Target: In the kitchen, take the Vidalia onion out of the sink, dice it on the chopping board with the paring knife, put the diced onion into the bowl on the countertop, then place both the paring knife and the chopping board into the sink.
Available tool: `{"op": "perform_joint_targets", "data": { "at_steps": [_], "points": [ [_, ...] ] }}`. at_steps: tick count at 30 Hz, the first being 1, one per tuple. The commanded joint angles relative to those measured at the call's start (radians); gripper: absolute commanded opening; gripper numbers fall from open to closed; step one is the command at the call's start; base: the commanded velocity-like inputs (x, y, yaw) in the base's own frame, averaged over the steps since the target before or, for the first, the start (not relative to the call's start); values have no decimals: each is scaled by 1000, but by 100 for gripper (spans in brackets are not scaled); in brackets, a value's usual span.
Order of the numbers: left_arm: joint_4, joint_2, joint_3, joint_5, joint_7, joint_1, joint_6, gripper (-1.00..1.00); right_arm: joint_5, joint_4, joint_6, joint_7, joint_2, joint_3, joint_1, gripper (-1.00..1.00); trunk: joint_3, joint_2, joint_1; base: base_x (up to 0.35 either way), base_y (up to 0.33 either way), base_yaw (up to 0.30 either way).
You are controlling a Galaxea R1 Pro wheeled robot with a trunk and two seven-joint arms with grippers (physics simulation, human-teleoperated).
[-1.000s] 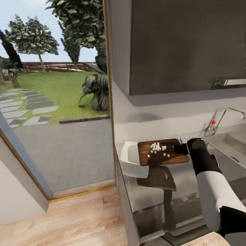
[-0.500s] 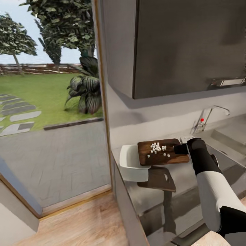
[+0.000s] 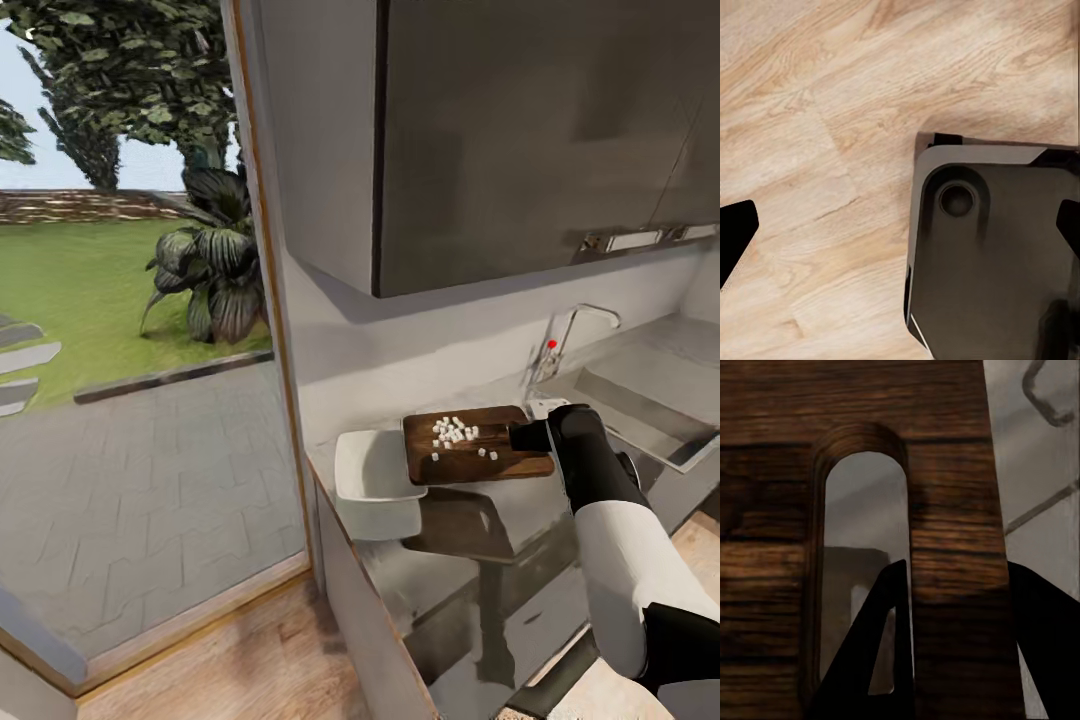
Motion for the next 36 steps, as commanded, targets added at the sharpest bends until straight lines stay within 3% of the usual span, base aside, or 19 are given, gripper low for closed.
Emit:
{"op": "perform_joint_targets", "data": {
  "at_steps": [1,18,23,36],
  "points": [
    [3,-1,-8,6,1,-2,-5,100,10,-1,3,9,0,-2,-1,-100,-2,-2,1,1,4,-263],
    [3,-1,-8,6,1,-2,-5,100,10,-1,2,9,6,4,-1,-100,8,-2,1,0,0,-253],
    [3,-1,-8,6,1,-2,-5,100,10,-1,1,8,6,6,-1,-100,8,-2,1,0,51,-42],
    [3,-1,-8,6,1,-2,-5,100,10,0,1,8,6,5,-1,-100,8,-2,1,0,267,-1]
  ]
}}
